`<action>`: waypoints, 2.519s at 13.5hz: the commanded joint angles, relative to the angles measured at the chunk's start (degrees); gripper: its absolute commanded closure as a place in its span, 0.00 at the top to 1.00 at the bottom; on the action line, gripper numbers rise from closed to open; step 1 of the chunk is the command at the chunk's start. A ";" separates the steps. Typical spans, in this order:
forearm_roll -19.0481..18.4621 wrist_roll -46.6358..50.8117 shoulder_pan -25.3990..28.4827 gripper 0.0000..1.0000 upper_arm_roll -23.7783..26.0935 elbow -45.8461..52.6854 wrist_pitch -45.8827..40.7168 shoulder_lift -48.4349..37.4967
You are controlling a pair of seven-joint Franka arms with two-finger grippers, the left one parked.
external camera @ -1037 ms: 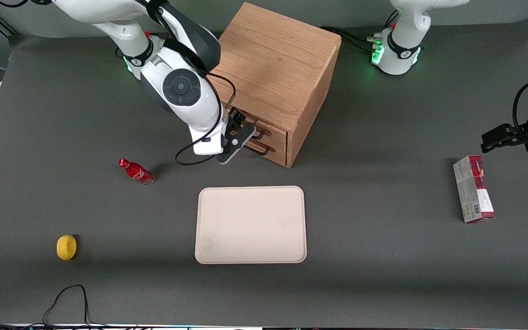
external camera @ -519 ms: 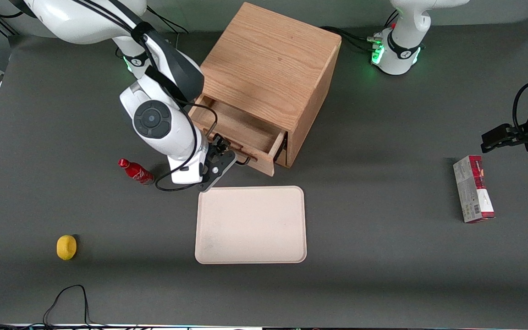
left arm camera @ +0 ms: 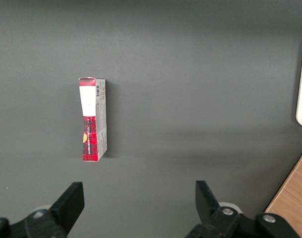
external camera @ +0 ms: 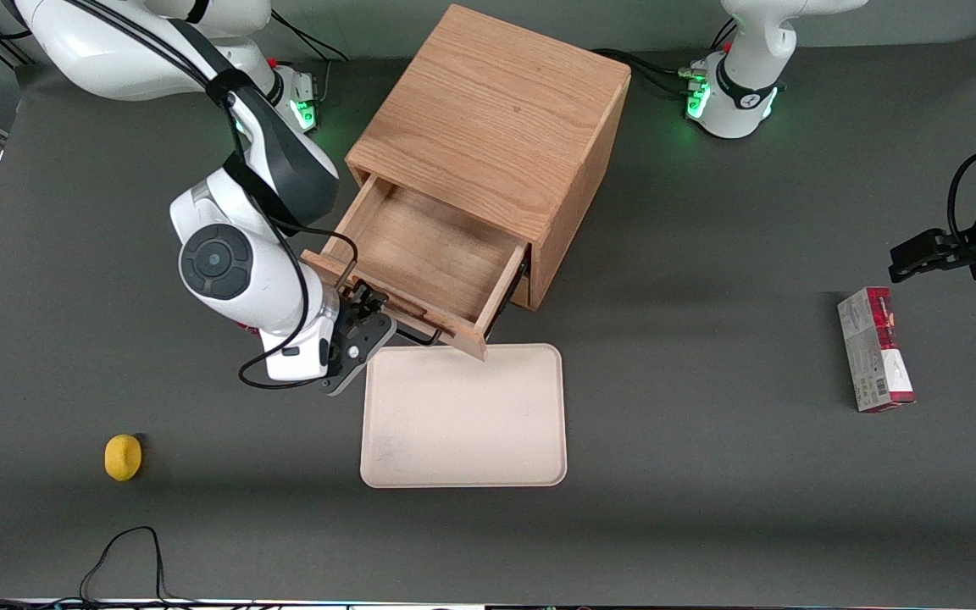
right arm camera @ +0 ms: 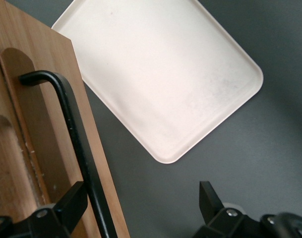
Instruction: Open upper drawer
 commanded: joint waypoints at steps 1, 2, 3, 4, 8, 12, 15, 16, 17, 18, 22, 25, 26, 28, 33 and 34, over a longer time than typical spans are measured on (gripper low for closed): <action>-1.52 -2.36 0.59 1.00 -0.89 3.18 -1.53 1.28; -2.21 -3.85 0.59 1.00 -1.06 3.27 -1.53 1.28; -2.57 -5.17 0.50 1.00 -1.07 3.44 -1.53 1.54; -2.57 -6.05 0.24 1.00 -1.67 4.05 -1.44 2.15; -2.49 -8.96 0.15 1.00 -3.09 6.69 -1.53 3.91; -1.96 -8.61 -0.02 1.00 -4.23 10.19 -5.30 3.83; -1.61 -7.21 -0.29 1.00 -8.96 15.12 -13.28 1.03; -0.30 -3.29 -0.29 1.00 -11.76 14.61 -15.74 -2.03; 2.67 3.98 -0.20 1.00 -15.27 14.34 -16.90 -5.10; 6.53 14.58 -0.03 1.00 -17.91 12.51 -17.26 -8.27; 8.76 32.78 -0.11 1.00 -24.24 10.47 -24.19 -14.44; 9.29 32.09 -0.11 1.00 -29.71 9.95 -28.50 -16.55; 9.38 32.00 -0.20 1.00 -30.15 8.90 -29.03 -17.87; 9.38 32.00 -0.29 1.00 -30.94 4.17 -28.43 -21.46; 9.20 31.91 -0.20 1.00 -31.39 -17.00 -18.25 -36.04; 8.94 31.91 -0.20 1.00 -31.39 -19.21 -17.01 -37.99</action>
